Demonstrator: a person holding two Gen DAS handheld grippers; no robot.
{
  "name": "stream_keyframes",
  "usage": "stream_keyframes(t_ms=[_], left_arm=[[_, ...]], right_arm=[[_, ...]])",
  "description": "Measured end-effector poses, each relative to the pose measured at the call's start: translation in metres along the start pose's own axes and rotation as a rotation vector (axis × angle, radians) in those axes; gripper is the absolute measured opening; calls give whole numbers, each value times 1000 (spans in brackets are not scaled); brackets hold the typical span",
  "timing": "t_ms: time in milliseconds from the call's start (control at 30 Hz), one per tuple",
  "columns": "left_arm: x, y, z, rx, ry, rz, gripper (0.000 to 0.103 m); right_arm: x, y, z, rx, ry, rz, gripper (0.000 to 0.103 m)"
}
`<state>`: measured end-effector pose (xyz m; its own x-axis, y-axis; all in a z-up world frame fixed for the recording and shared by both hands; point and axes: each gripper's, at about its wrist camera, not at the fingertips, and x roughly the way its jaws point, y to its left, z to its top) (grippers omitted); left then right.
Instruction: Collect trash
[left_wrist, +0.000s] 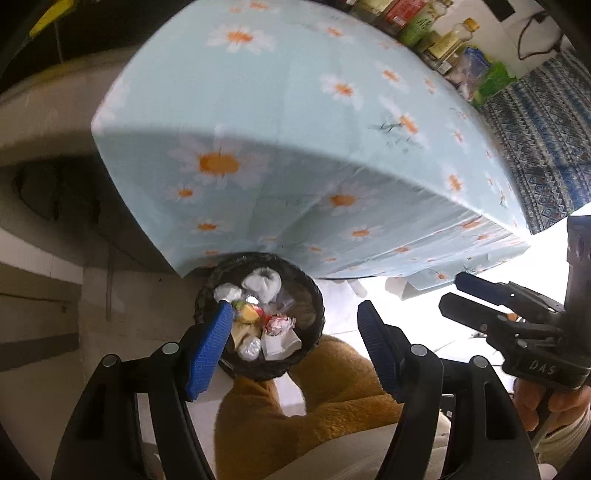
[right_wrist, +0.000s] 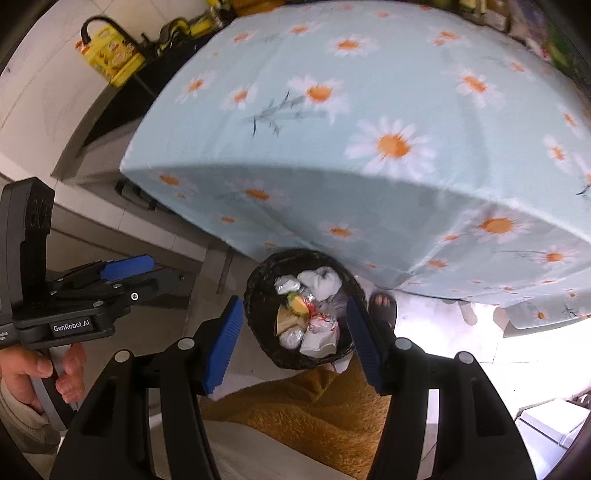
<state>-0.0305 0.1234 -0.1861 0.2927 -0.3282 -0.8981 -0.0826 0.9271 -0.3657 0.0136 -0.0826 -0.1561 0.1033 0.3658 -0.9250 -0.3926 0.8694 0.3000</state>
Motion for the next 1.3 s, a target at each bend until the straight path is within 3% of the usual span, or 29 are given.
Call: stream_keyframes(t_ms=[400, 600, 700, 933, 1067, 1167, 1300], left_arm=[[-73, -44, 29, 126, -208, 32, 68], [-113, -56, 35, 128, -267, 68, 68], [-129, -68, 32, 130, -288, 74, 68], [-145, -103, 24, 128, -310, 87, 68], [-158, -130, 15, 154, -335, 103, 68], [-167, -147, 10, 162, -363, 111, 83], [-174, -164, 7, 177, -383, 114, 83]], right_arm=[[-72, -4, 28, -30, -179, -24, 62], [-102, -15, 32, -59, -228, 1, 63], [-121, -21, 29, -69, -267, 13, 68], [-162, -43, 22, -73, -349, 39, 68], [-182, -58, 13, -77, -392, 55, 85], [-191, -69, 8, -66, -408, 69, 85], [-206, -76, 3, -71, -437, 57, 89]])
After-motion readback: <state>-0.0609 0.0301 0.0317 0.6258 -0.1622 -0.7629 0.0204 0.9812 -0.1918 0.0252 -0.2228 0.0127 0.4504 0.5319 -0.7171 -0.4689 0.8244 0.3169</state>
